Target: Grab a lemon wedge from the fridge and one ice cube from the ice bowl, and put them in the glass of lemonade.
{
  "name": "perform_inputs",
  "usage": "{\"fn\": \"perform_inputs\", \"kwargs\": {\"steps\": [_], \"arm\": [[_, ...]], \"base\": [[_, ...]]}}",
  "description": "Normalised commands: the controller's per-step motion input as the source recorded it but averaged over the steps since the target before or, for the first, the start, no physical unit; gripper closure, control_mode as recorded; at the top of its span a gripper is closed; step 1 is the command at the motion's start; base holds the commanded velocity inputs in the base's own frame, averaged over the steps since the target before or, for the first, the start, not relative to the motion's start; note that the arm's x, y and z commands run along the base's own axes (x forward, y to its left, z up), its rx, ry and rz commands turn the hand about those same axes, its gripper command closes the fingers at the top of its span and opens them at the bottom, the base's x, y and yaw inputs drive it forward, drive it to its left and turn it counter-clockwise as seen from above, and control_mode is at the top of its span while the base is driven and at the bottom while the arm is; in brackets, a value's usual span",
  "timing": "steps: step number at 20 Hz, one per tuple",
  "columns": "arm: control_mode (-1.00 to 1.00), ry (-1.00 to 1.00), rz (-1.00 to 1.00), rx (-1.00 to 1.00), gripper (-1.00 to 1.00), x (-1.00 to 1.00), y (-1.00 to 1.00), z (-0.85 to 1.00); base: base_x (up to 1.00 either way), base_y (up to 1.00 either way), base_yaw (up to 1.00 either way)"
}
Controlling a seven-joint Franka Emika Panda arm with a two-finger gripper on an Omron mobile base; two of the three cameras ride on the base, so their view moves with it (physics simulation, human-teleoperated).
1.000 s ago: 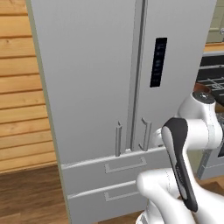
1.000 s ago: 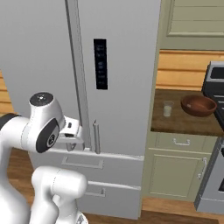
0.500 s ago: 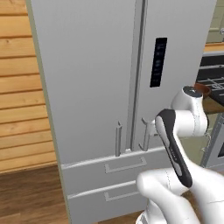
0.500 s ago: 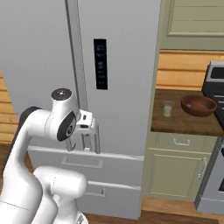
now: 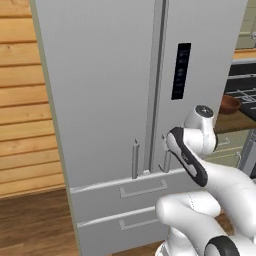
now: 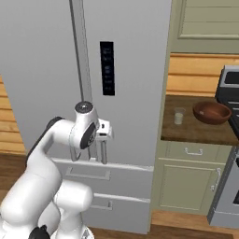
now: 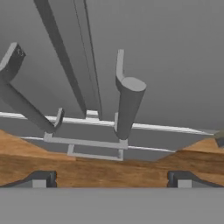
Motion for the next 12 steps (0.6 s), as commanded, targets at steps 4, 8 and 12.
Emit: {"fn": "perform_inputs", "kwargs": {"steps": [4,8,12], "arm": [[-1.0,-0.13,0.0,0.02,-1.0,0.08,-0.28,-0.7],[-1.0,-0.1,0.0,0.0,-1.0,0.09,-0.03,-0.08],[-1.0,0.0,0.0,-0.01,-1.0,0.51,0.01,-0.05]], "base": [[0.0,0.0,0.0],[0.0,0.0,0.0],[0.0,0.0,0.0]]}}
